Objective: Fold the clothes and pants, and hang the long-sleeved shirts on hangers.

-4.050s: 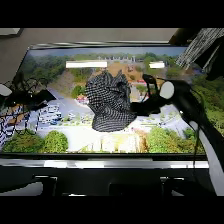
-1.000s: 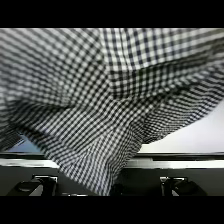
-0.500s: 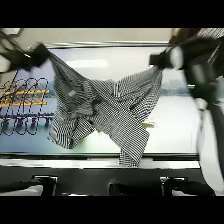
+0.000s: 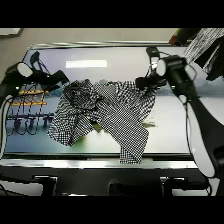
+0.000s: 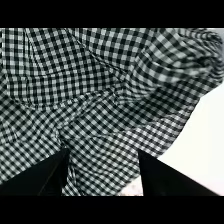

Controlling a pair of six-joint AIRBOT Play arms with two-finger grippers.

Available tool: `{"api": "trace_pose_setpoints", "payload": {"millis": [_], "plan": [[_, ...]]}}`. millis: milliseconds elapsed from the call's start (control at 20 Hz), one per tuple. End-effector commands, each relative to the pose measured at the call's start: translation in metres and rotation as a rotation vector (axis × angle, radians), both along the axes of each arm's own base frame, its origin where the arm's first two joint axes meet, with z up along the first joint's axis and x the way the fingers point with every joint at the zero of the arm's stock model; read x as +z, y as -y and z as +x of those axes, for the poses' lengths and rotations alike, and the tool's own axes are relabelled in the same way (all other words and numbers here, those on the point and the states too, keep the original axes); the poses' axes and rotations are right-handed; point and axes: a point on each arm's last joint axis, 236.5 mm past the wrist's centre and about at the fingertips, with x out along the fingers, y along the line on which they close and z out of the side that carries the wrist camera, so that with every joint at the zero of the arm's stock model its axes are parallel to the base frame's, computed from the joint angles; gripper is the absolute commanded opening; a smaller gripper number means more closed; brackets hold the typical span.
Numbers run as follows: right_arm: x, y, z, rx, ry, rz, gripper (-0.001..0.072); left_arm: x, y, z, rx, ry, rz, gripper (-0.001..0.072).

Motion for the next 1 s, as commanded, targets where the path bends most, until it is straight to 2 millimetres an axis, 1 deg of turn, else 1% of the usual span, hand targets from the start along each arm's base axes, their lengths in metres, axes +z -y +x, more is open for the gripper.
{"api": "trace_pose_setpoints", "payload": {"millis": [0,50,100,150,200,250,300,400,450,600,650,700,800,850,950], "plan": [[0.035,0.032,-0.041,0.126,-0.057,0.080,0.0559,0.014,-0.057,-0.025,0.011,-0.022,0.039,0.0717],[0.035,0.048,-0.053,0.093,-0.086,0.129,0.0559,0.010,-0.076,-0.037,0.037,-0.043,0.043,0.0717],[0.025,0.068,-0.070,0.046,-0.143,0.171,0.0560,0.002,-0.093,-0.050,0.073,-0.071,0.038,0.0717],[0.010,0.082,-0.088,-0.003,-0.200,0.211,0.0561,-0.006,-0.105,-0.062,0.102,-0.097,0.027,0.0717],[-0.009,0.090,-0.106,-0.047,-0.249,0.271,0.0577,-0.016,-0.111,-0.074,0.109,-0.120,0.012,0.0716],[-0.026,0.093,-0.120,-0.089,-0.285,0.331,0.0673,-0.028,-0.113,-0.085,0.098,-0.142,-0.008,0.0716],[-0.047,0.093,-0.133,-0.138,-0.327,0.388,0.0685,-0.040,-0.111,-0.093,0.082,-0.166,-0.028,0.0715],[-0.086,0.084,-0.154,-0.180,-0.411,0.458,0.0684,-0.057,-0.110,-0.104,0.071,-0.205,-0.033,0.0715],[-0.101,0.075,-0.161,-0.189,-0.432,0.492,0.0683,-0.062,-0.110,-0.106,0.067,-0.210,-0.031,0.0715],[-0.137,0.063,-0.174,-0.239,-0.456,0.543,0.0678,-0.068,-0.114,-0.106,0.069,-0.220,-0.009,0.0716],[-0.145,0.059,-0.180,-0.241,-0.470,0.563,0.0674,-0.069,-0.116,-0.107,0.068,-0.222,-0.002,0.0716],[-0.151,0.054,-0.184,-0.245,-0.485,0.587,0.0653,-0.070,-0.117,-0.108,0.067,-0.224,0.005,0.0715],[-0.154,0.039,-0.187,-0.242,-0.501,0.661,0.0636,-0.070,-0.117,-0.108,0.067,-0.225,0.005,0.0716],[-0.156,0.035,-0.187,-0.244,-0.505,0.686,0.0617,-0.070,-0.117,-0.108,0.067,-0.225,0.004,0.0715],[-0.163,0.030,-0.188,-0.277,-0.516,0.720,0.0616,-0.070,-0.116,-0.109,0.065,-0.231,0.002,0.0716]]}}
